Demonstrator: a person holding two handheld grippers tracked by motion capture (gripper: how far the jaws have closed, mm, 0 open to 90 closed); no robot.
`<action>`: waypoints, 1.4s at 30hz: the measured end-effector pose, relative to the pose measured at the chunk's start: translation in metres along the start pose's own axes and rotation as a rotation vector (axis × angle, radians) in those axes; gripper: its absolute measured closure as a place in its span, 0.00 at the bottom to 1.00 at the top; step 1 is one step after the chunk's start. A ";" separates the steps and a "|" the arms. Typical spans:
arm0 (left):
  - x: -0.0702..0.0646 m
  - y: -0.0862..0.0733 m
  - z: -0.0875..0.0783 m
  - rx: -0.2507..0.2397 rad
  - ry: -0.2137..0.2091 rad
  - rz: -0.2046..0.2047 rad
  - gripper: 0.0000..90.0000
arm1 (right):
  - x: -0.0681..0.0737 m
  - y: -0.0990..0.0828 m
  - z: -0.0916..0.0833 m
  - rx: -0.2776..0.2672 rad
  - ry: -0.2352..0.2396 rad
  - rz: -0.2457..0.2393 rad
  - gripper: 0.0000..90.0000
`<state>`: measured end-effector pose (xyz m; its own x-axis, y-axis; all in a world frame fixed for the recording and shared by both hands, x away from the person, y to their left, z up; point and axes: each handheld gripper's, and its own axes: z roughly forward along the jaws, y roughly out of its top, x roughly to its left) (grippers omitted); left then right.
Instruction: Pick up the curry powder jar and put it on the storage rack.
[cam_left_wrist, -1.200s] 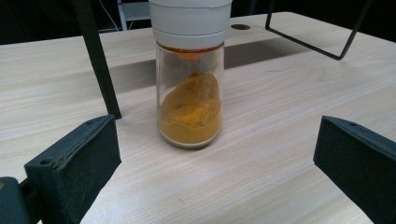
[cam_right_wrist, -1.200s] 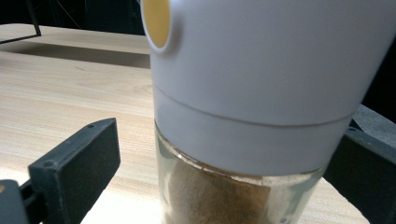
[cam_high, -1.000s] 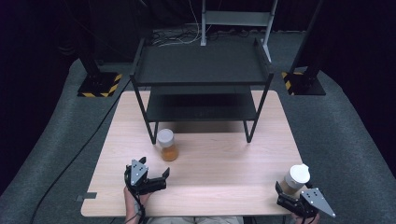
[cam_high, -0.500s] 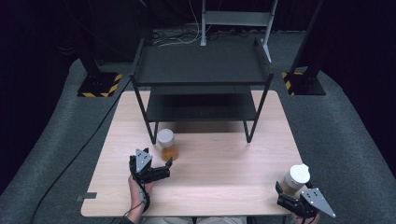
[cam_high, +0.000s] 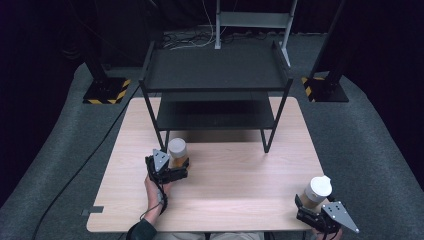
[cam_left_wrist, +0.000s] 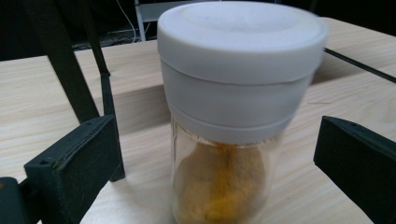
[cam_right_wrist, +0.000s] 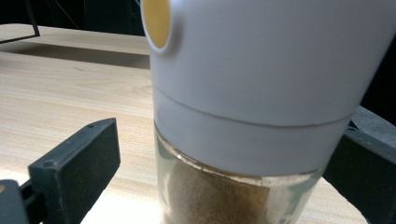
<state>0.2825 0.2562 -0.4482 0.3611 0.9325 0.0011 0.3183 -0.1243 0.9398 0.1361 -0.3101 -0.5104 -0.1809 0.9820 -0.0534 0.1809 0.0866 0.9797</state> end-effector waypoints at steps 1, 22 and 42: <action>-0.001 0.000 0.002 -0.001 0.005 0.004 0.00 | 0.000 0.000 0.000 0.000 0.000 0.000 0.00; 0.006 -0.004 0.015 -0.014 -0.018 -0.038 0.09 | 0.002 -0.002 0.000 -0.010 -0.007 -0.006 0.00; 0.011 -0.021 0.012 -0.084 -0.078 -0.028 0.37 | 0.002 -0.002 0.000 -0.009 -0.010 -0.010 0.00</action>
<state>0.2904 0.2654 -0.4715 0.4209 0.9058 -0.0490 0.2558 -0.0667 0.9644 0.1351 -0.3079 -0.5124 -0.1734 0.9827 -0.0647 0.1703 0.0946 0.9808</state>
